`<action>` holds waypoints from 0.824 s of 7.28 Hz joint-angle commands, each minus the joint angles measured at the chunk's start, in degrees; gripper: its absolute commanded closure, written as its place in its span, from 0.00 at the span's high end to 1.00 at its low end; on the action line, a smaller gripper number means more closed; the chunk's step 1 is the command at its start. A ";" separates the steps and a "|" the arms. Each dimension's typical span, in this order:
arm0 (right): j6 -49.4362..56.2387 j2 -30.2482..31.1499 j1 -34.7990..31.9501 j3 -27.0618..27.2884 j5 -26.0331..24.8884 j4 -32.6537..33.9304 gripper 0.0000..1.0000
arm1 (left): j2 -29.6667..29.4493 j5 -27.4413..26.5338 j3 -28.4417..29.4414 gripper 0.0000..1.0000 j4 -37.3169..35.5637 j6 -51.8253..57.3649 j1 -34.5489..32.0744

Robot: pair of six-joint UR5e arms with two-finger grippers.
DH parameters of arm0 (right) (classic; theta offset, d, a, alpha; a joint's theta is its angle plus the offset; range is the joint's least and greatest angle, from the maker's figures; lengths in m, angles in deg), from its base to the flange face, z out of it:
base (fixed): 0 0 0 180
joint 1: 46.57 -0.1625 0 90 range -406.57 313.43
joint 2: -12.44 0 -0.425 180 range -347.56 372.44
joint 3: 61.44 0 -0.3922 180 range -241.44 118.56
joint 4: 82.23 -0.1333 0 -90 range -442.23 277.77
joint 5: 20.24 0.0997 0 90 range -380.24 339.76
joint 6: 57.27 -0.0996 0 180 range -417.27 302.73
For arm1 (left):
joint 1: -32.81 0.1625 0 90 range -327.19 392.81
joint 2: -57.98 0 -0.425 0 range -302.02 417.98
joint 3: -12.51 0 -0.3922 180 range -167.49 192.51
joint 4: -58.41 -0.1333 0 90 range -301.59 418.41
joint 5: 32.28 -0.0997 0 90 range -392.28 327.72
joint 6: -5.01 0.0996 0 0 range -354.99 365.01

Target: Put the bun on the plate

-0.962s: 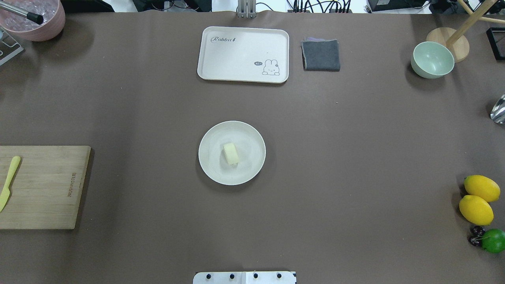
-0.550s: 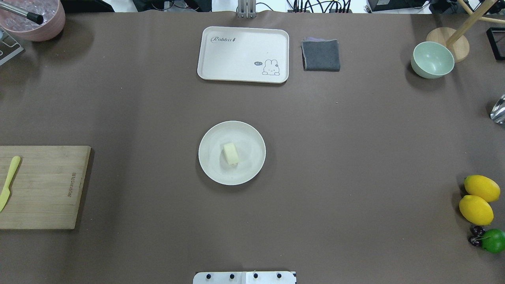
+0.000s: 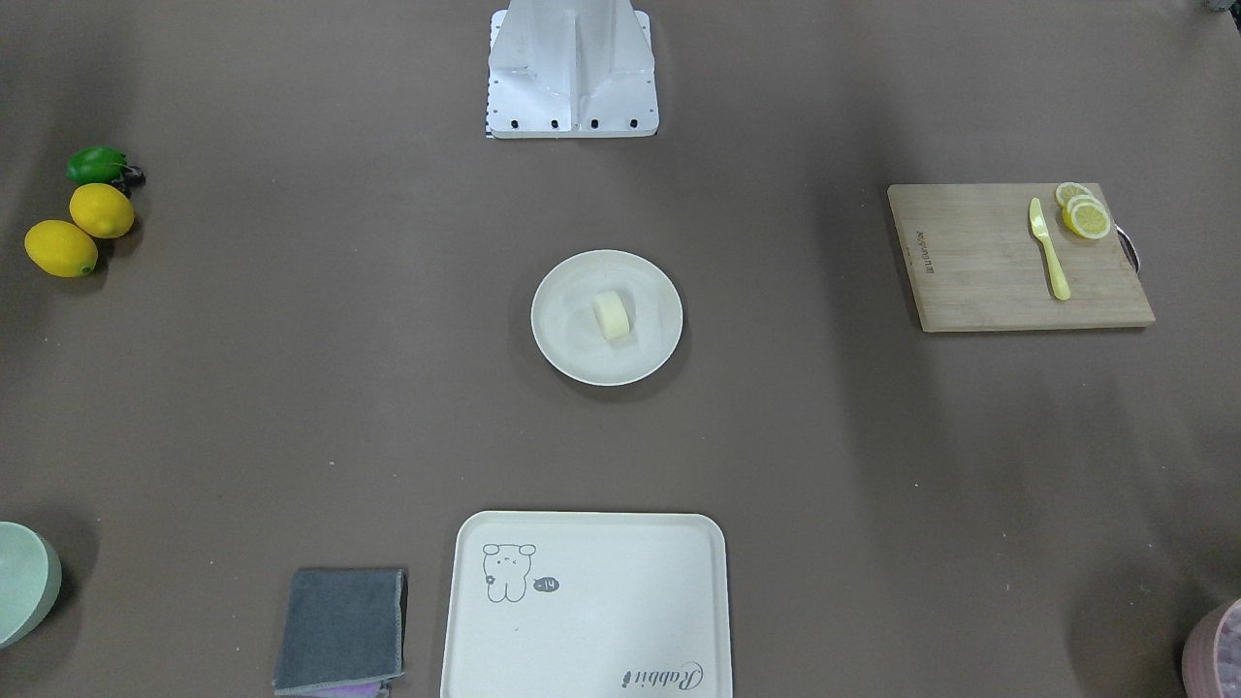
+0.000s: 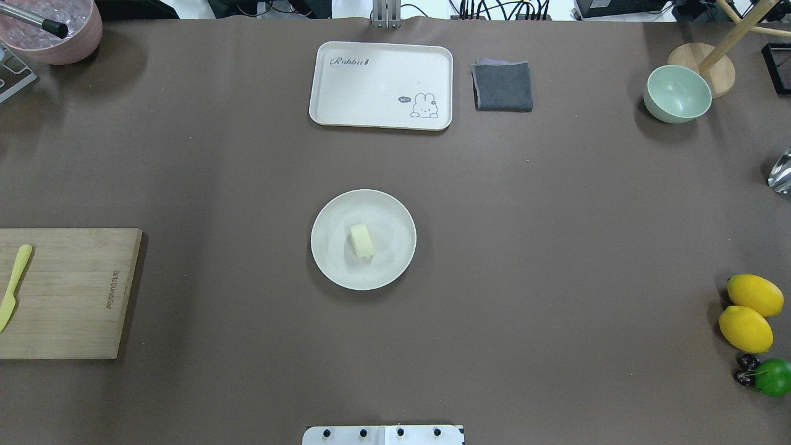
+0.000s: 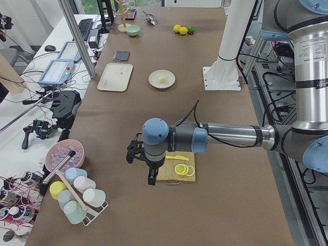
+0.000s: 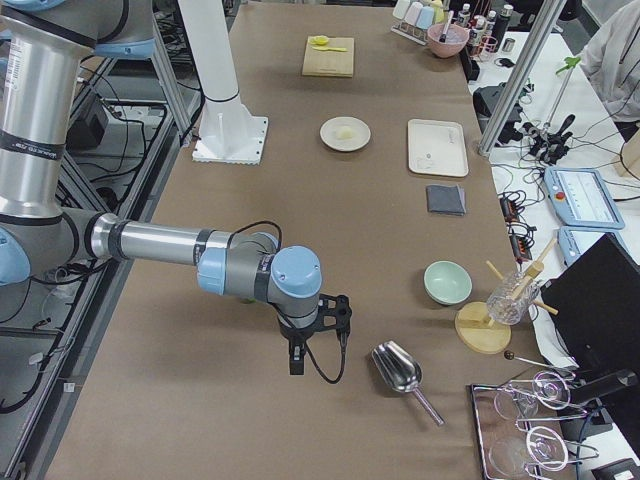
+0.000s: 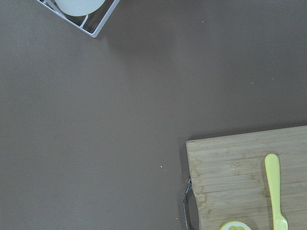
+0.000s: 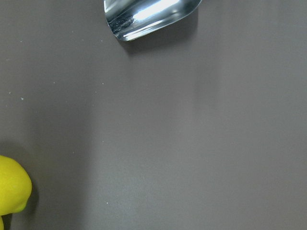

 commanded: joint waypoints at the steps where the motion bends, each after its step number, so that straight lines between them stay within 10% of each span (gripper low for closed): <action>1: 0.03 -0.04 0.00 -2.17 1.00 0.07 1.00 | 0.00 -0.02 -0.02 0.97 0.00 0.00 0.04; 6: 0.12 -0.04 0.00 -2.36 7.34 -0.19 1.00 | -0.18 0.15 -0.63 0.97 0.00 0.00 0.13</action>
